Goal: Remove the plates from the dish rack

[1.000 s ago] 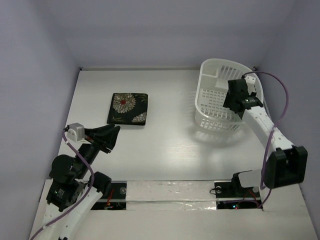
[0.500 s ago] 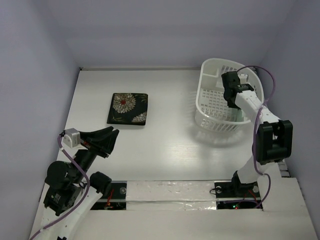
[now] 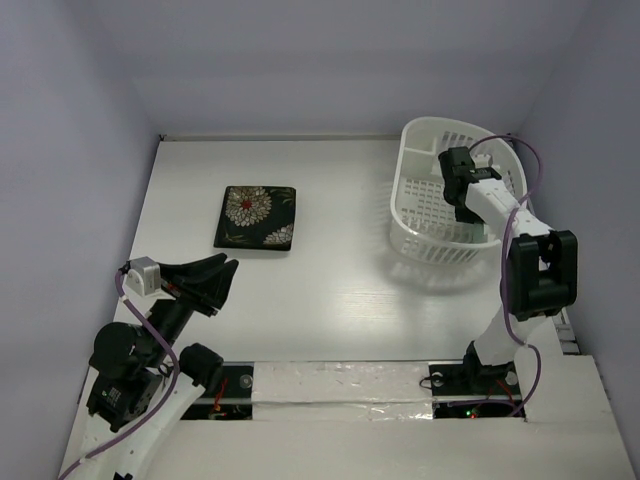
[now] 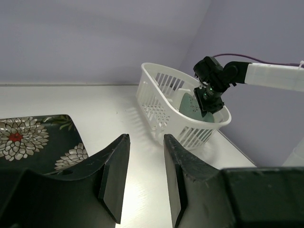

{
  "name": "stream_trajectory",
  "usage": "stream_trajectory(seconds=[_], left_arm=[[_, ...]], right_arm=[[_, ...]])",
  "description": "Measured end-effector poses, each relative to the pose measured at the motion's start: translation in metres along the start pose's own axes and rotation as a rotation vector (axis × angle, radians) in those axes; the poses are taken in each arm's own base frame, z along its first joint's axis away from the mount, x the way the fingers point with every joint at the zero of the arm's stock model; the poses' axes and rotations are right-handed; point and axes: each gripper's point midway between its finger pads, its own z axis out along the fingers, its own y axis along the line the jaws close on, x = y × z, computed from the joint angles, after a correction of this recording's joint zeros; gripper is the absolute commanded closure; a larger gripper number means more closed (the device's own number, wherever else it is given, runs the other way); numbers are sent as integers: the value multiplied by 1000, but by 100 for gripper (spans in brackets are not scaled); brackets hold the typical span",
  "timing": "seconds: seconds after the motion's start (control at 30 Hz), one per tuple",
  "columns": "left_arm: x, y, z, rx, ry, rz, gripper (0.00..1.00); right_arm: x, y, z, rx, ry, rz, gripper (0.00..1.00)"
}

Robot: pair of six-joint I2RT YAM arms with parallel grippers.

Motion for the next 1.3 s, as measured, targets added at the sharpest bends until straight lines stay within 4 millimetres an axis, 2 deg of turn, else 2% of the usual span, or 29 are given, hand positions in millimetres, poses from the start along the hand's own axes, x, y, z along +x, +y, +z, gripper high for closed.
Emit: stream_trajectory(seconds=[0.03, 0.07, 0.27, 0.47, 0.6, 0.8, 1.0, 1.13, 1.3], left_arm=[[0, 0, 0, 0, 0, 0, 68], [0, 0, 0, 0, 0, 0, 68], [-1, 0, 0, 1, -3, 0, 67], [-1, 0, 0, 1, -3, 0, 66], [-1, 0, 0, 1, -3, 0, 66], [-1, 0, 0, 2, -3, 0, 65], [0, 0, 0, 2, -1, 0, 65], [2, 0, 1, -1, 6, -1, 64], [2, 0, 1, -1, 8, -3, 63]], right_arm=[[0, -1, 0, 5, -2, -3, 74], [0, 1, -2, 5, -5, -9, 79], [-2, 7, -21, 63, -43, -107, 100], [-2, 21, -34, 136, -67, -229, 100], [-3, 21, -38, 180, -88, -245, 100], [-13, 2, -47, 276, -134, -210, 100], [-35, -21, -70, 318, -212, -91, 100], [-55, -29, -87, 282, -269, 13, 100], [-73, -41, -119, 128, -351, 149, 100]])
